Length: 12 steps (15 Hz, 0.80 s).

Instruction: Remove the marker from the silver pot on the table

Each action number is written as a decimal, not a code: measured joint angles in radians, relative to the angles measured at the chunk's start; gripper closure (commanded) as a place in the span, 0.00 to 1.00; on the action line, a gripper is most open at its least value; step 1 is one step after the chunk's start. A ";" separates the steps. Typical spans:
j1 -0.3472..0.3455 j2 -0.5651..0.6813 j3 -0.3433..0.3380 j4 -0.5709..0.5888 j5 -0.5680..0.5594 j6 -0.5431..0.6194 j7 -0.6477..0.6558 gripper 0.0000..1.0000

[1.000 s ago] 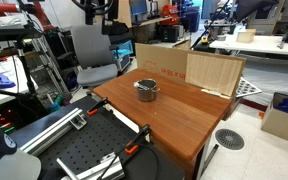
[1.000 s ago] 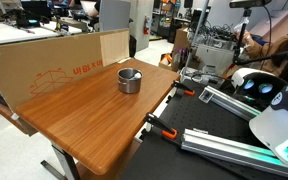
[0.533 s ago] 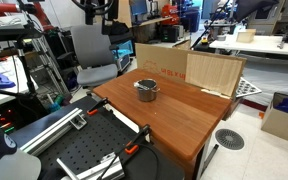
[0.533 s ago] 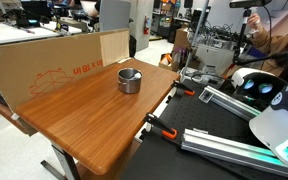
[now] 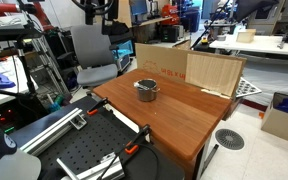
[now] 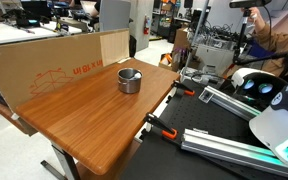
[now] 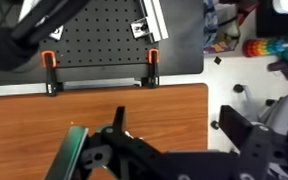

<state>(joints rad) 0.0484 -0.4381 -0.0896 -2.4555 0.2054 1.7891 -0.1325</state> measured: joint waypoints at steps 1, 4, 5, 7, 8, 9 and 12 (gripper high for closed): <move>-0.001 0.000 0.002 0.000 -0.001 0.001 0.000 0.00; -0.006 0.010 0.003 -0.004 0.001 0.041 0.000 0.00; -0.007 0.022 0.003 -0.005 0.002 0.064 0.000 0.00; -0.007 0.057 0.003 -0.005 0.003 0.100 0.001 0.00; -0.007 0.077 0.003 -0.005 0.004 0.113 0.001 0.00; -0.007 0.097 0.003 -0.004 0.004 0.122 0.001 0.00; -0.007 0.159 0.004 0.004 0.009 0.159 0.002 0.00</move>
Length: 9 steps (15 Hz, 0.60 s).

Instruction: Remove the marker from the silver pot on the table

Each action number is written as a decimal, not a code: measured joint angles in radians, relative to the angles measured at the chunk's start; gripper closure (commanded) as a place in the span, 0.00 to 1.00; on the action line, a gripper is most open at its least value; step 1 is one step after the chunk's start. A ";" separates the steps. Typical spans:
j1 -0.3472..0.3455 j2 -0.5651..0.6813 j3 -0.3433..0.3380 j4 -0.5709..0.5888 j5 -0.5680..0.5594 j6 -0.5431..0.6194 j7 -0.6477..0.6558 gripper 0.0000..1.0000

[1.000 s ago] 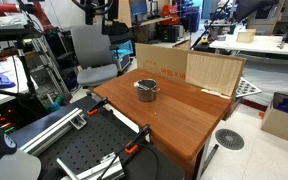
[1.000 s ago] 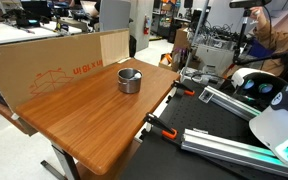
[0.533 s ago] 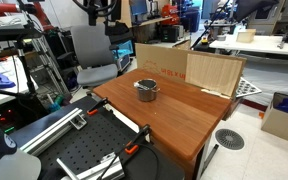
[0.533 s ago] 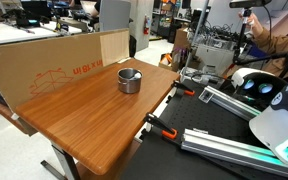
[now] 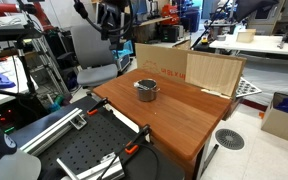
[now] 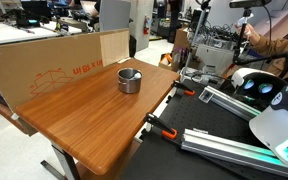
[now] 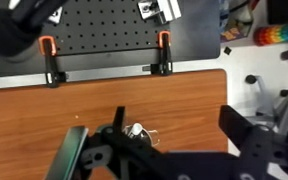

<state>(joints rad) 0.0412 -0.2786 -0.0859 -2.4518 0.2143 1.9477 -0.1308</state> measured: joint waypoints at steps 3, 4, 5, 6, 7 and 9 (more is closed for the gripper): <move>0.000 0.072 0.000 0.028 0.014 0.043 0.007 0.00; 0.000 0.099 0.000 0.041 0.014 0.056 0.012 0.00; 0.000 0.127 0.001 0.055 0.014 0.066 0.015 0.00; 0.000 0.155 0.003 0.068 0.015 0.077 0.015 0.00; 0.000 0.182 0.005 0.081 0.016 0.085 0.015 0.00; 0.000 0.233 0.013 0.108 0.016 0.099 0.018 0.00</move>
<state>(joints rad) 0.0408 -0.0451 -0.0731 -2.3440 0.2301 2.0468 -0.1126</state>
